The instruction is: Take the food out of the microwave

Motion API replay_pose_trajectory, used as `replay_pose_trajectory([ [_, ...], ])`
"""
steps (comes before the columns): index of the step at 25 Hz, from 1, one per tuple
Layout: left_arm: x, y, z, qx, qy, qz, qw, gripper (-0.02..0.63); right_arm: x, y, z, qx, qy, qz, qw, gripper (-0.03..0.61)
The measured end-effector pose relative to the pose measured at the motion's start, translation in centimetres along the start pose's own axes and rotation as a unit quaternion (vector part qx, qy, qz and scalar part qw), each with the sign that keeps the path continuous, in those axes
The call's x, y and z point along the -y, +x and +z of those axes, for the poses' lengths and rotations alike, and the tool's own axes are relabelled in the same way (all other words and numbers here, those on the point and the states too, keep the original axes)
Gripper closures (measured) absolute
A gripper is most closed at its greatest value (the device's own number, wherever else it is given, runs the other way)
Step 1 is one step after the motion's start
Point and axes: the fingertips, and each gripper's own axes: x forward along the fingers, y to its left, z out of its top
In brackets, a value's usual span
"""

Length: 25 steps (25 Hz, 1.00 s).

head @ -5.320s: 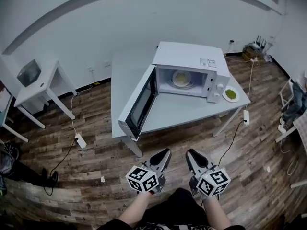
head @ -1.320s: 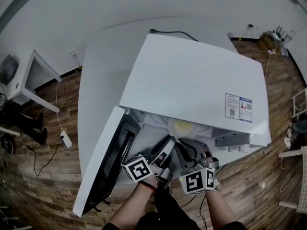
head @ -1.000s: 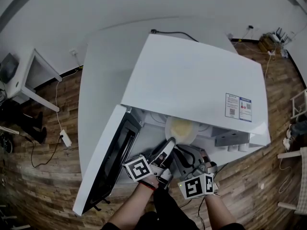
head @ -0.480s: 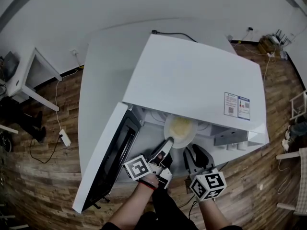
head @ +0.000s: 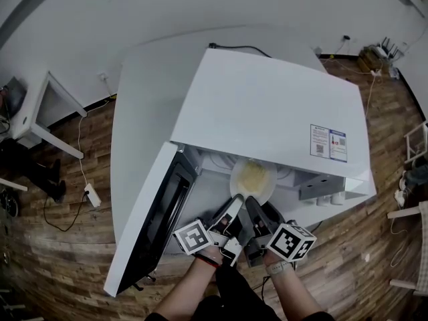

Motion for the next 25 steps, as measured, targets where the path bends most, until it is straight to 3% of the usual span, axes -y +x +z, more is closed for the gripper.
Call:
replay_pose_trajectory([
  [5, 0.8, -0.5, -0.3, -0.006, -0.008, 0.016, 0.9998, 0.532, 0.2, 0.3, -0.4, 0.011, 0.038, 0.007, 0.999, 0.410],
  [11, 0.8, -1.3, -0.6, -0.015, 0.013, 0.020, 0.9996, 0.532, 0.1, 0.0, -0.5, 0.023, 0.091, 0.017, 0.995, 0.468],
  [14, 1.6, -1.5, -0.9, -0.029, 0.055, 0.013, 0.9980, 0.532, 0.3, -0.5, -0.9, 0.026, 0.117, 0.013, 0.993, 0.485],
  [17, 2.1, -1.9, -1.3, -0.046, 0.102, 0.018, 0.9935, 0.532, -0.5, -0.7, -0.9, 0.039, 0.138, 0.039, 0.989, 0.499],
  [25, 2.8, -3.3, -2.4, -0.087, 0.205, 0.047, 0.9737, 0.506, -1.4, -2.0, -1.5, 0.052, 0.162, 0.058, 0.984, 0.514],
])
